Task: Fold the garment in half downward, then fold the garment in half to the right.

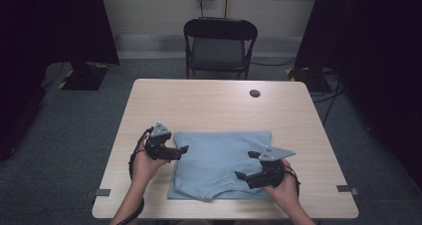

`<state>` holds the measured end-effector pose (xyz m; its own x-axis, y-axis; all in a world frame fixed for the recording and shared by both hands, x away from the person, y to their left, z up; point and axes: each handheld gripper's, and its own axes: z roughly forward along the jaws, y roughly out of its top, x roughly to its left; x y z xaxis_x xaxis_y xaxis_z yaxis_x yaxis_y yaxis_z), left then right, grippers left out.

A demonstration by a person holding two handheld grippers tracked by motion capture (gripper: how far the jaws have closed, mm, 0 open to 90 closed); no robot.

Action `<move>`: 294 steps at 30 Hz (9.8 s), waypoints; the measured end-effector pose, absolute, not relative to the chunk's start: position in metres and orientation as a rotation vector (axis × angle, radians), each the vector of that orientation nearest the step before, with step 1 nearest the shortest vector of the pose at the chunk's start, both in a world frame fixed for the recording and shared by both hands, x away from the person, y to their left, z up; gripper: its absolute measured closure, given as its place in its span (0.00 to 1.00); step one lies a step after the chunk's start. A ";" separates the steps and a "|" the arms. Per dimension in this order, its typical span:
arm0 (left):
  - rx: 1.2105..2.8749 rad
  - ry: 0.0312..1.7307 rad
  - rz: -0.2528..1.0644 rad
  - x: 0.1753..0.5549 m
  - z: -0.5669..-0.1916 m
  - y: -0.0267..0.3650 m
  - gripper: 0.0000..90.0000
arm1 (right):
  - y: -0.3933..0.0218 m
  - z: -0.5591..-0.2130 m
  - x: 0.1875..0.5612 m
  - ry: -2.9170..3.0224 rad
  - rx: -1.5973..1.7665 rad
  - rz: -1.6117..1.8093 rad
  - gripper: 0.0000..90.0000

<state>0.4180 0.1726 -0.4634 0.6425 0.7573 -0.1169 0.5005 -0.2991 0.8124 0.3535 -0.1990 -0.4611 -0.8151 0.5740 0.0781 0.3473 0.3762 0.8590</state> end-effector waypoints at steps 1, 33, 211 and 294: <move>1.971 0.986 0.363 0.420 -0.463 0.172 0.13 | -0.198 -0.461 0.354 2.406 0.819 1.419 0.11; 1.968 1.050 0.377 0.448 -0.454 0.180 0.13 | -0.139 -0.455 0.349 2.489 0.696 1.465 0.11; 2.257 1.012 0.387 0.484 -0.329 0.136 0.92 | -0.059 -0.388 0.336 2.588 0.541 1.678 0.95; 2.385 0.826 0.169 0.510 -0.370 -0.030 0.92 | -0.179 -0.431 0.333 2.503 0.813 1.681 0.94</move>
